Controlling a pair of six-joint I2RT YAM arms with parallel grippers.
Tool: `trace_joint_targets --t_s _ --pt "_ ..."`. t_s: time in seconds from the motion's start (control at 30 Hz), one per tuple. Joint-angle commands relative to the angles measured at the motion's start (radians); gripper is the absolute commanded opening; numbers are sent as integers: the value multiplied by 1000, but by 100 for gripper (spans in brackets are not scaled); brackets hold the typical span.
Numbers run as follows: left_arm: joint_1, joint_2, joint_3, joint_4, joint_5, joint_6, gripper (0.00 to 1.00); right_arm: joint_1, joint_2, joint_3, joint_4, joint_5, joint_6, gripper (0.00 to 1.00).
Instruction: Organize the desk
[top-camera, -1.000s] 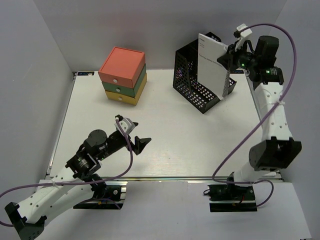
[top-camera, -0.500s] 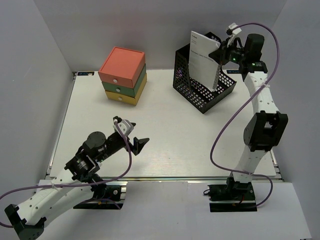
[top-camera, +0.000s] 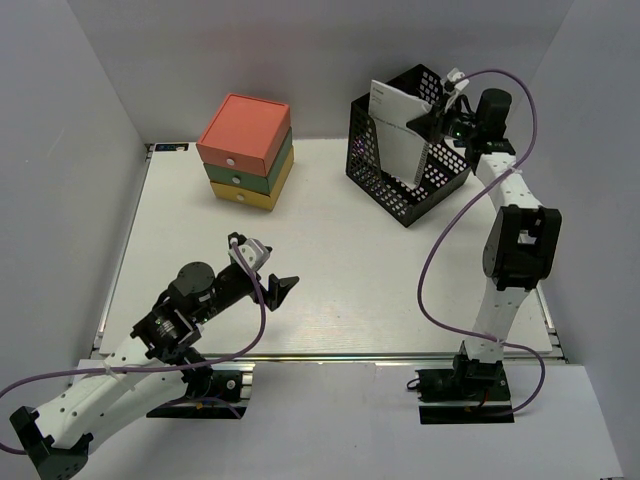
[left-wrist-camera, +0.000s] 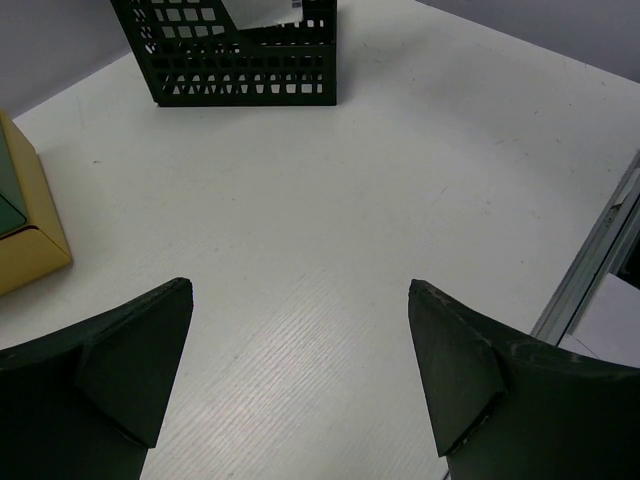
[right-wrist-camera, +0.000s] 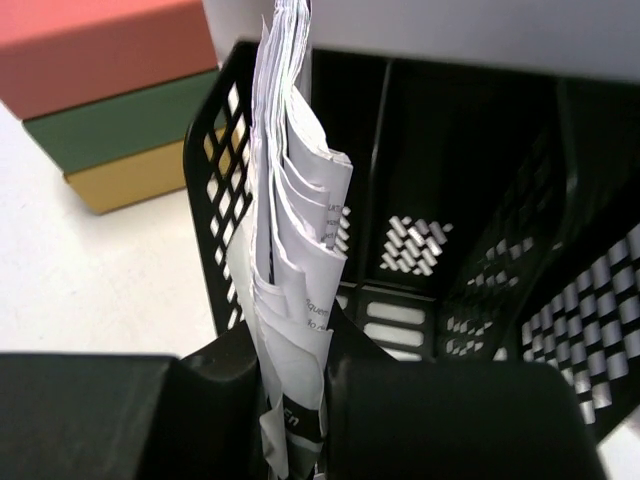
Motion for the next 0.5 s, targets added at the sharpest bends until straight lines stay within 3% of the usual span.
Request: trace_joint_targets --t_s 0.0,0.2,0.23,0.4,0.47 --pt "4 -1 4 -4 -2 8 98 -12 -14 -37 182 -59 24 0" --pt "4 1 4 -4 6 12 98 -12 -71 -257 372 -25 73 1" --pt "4 -1 4 -4 6 12 98 -12 -69 -262 370 -25 77 16" --pt "4 -1 4 -6 6 8 98 -12 -68 -267 316 -3 63 56" --pt "4 -4 4 -6 3 5 98 -13 -85 -250 284 9 46 79"
